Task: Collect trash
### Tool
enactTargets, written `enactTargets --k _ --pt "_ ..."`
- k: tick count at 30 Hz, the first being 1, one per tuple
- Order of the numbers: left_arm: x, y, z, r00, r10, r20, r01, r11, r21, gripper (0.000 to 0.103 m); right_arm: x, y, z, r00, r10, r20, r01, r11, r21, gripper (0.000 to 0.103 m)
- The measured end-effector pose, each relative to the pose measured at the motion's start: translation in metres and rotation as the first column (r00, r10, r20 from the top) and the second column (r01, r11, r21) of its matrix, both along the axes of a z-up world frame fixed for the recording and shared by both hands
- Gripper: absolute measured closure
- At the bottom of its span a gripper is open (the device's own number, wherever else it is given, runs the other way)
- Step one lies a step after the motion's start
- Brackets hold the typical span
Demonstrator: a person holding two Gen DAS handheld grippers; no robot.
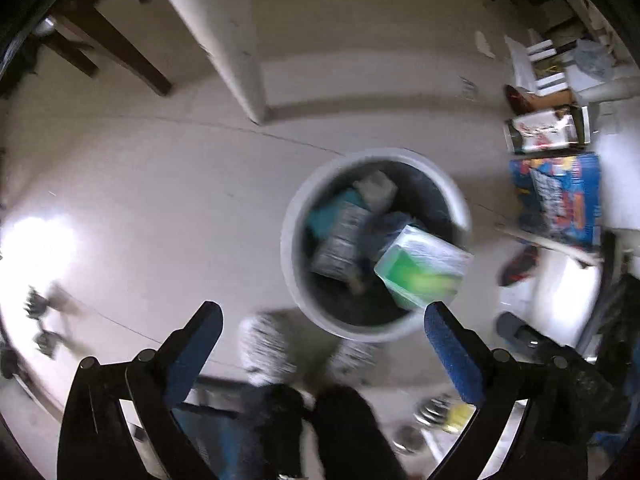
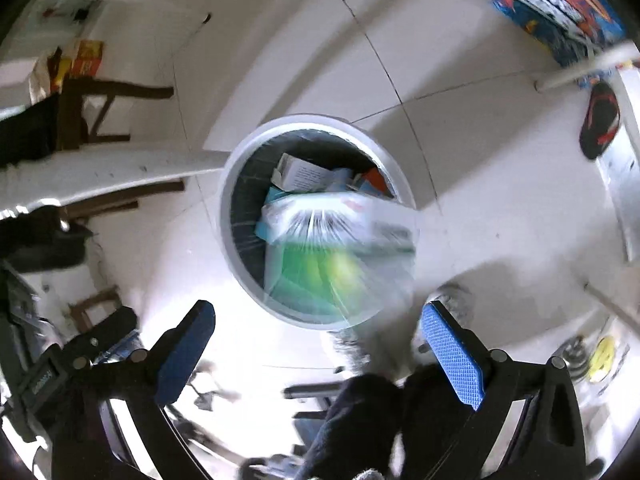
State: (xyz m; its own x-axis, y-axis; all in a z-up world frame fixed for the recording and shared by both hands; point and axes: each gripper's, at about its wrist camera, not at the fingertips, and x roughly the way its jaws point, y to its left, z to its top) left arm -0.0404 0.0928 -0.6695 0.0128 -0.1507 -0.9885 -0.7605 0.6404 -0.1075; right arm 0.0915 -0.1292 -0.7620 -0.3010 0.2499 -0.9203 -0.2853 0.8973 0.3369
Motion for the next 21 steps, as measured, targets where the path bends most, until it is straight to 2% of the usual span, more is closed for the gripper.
enactTargets --k 1,3,7,9,14,18,21 --pt "-0.005 -0.001 0.007 1.000 -0.019 -0.023 0.020 0.998 0.052 0.000 -0.002 0.001 -0.001 1.000 0.019 0.018 -0.019 1.000 -0.018 0.000" --pt "-0.013 -0.003 0.021 0.999 -0.032 -0.031 0.035 0.996 0.087 0.000 -0.010 0.004 0.008 0.993 0.084 0.084 -0.077 0.994 -0.081 0.000" --pt "-0.024 -0.007 0.055 0.998 -0.041 -0.036 0.045 0.994 0.104 0.000 -0.020 0.008 0.041 0.967 0.189 0.174 -0.157 0.971 -0.182 0.000" --pt "-0.029 -0.010 0.082 0.998 -0.054 -0.037 0.058 0.991 0.119 0.000 -0.026 0.009 0.064 0.950 0.231 0.210 -0.185 0.958 -0.218 0.000" --pt "-0.028 -0.023 0.149 0.996 -0.083 -0.023 0.086 0.986 0.141 0.000 -0.035 0.004 0.143 0.927 0.264 0.267 -0.197 0.947 -0.252 0.000" --pt "-0.031 -0.035 0.205 0.993 -0.114 0.000 0.113 0.984 0.140 0.000 -0.045 0.000 0.221 0.918 0.269 0.292 -0.207 0.952 -0.225 0.000" --pt "-0.038 -0.046 0.259 0.990 -0.136 0.036 0.130 0.983 0.132 0.000 -0.057 -0.002 0.275 0.910 0.279 0.308 -0.225 0.954 -0.199 0.000"
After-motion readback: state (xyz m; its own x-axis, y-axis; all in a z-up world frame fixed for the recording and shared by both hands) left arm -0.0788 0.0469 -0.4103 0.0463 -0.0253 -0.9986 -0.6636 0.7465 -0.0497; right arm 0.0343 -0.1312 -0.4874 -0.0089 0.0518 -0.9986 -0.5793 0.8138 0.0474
